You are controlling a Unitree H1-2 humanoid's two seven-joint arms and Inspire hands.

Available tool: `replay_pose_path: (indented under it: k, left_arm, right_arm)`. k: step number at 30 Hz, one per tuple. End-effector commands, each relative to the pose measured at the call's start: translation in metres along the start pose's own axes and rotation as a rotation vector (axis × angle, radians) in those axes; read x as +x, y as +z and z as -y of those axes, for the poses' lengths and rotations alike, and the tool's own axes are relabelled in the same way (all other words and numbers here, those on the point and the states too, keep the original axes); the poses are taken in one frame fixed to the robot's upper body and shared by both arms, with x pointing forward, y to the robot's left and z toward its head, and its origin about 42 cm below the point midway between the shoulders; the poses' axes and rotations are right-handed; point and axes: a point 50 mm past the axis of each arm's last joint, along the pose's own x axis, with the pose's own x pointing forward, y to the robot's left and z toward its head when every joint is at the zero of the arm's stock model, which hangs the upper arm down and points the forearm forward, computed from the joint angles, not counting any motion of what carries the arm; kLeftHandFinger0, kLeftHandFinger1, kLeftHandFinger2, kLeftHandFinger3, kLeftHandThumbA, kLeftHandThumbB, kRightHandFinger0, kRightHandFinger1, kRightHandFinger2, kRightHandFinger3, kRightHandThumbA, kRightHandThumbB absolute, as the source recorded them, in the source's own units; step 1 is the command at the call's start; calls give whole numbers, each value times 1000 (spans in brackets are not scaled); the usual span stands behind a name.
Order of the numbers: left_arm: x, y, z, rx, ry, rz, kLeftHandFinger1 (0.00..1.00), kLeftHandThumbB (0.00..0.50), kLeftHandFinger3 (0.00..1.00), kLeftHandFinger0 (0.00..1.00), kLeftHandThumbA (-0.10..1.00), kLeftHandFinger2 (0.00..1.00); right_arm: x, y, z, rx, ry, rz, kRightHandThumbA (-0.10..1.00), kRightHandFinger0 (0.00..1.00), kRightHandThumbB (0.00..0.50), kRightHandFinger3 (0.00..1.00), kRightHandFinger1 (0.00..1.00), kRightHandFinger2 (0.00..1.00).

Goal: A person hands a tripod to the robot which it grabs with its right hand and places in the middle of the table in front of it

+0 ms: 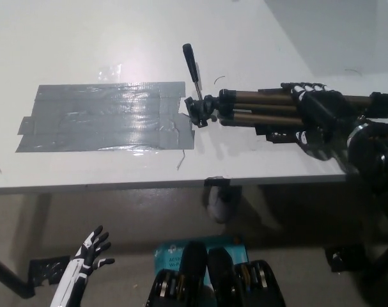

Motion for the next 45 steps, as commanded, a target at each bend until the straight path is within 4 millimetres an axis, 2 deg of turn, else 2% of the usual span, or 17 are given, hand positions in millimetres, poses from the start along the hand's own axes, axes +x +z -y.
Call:
replay_pose_path:
  k: [1,8,10,13,16,17,19,22,24,30,32,33,34,36,40,44,45]
  left_arm:
    - [9,18,-10,-2,-12,73,928,248,1000,790,1000,1000]
    - [12,20,-12,7,-13,78,918,250,1000,780,1000,1000]
    - [12,20,-12,13,-15,77,916,249,1000,780,1000,1000]
    - [12,20,-11,10,-15,79,922,249,1000,787,1000,1000]
    - [15,23,-12,15,-14,87,919,251,1000,783,1000,1000]
    - [16,23,-12,16,-13,88,919,251,1000,783,1000,1000]
    - [19,25,-12,13,-13,92,916,249,1000,781,1000,1000]
    - [23,26,-12,12,-16,98,918,255,1000,781,1000,1000]
    - [23,25,-13,21,-18,100,919,247,1000,779,1000,1000]
    - [24,26,-16,25,-21,108,926,240,1000,778,1000,1000]
    - [24,26,-16,27,-22,106,929,242,1000,781,1000,1000]
    - [24,25,-15,31,-20,103,934,251,1000,790,1000,1000]
    - [24,25,-15,33,-19,101,935,251,1000,792,1000,1000]
    - [21,23,-15,25,-21,101,938,238,1000,797,1000,1000]
    - [18,21,-16,32,-22,97,938,238,1000,791,1000,1000]
    - [16,19,-14,23,-27,89,941,244,1000,787,1000,1000]
    - [15,18,-13,24,-32,90,943,244,1000,788,1000,1000]
  right_arm:
    - [-102,51,208,317,102,474,804,1000,500,1000,1000,1000]
    - [-138,57,236,253,-224,488,920,1000,500,1000,1000,1000]
    - [-147,59,242,268,-307,496,856,1000,500,1000,1000,1000]
    - [-164,66,243,236,-433,515,891,1000,500,1000,1000,1000]
    - [-187,77,238,289,-483,590,811,1000,500,1000,1000,1000]
    - [-195,81,234,299,-489,611,770,1000,475,1000,1000,1000]
    - [-223,94,216,302,-518,685,768,1000,499,1000,1000,1000]
    - [-260,114,175,311,-554,796,739,1000,493,1000,1000,1000]
    - [-271,120,156,335,-554,824,717,1000,493,1000,1000,1000]
    - [-289,129,65,449,-552,959,614,1000,492,1000,1000,1000]
    - [-291,130,53,482,-564,957,602,1000,476,1000,1000,1000]
    - [-293,132,38,513,-581,934,655,1000,424,1000,1000,1000]
    - [-294,134,29,526,-590,909,671,1000,412,1000,1000,1000]
    - [-295,136,4,680,-574,816,621,1000,378,1000,1000,1000]
    - [-271,120,-47,812,-568,595,744,1000,292,1000,1000,1000]
    - [-239,98,-98,926,-543,419,764,1000,278,1000,1000,1000]
    - [-229,91,-113,976,-519,381,737,1000,252,1000,1000,1000]
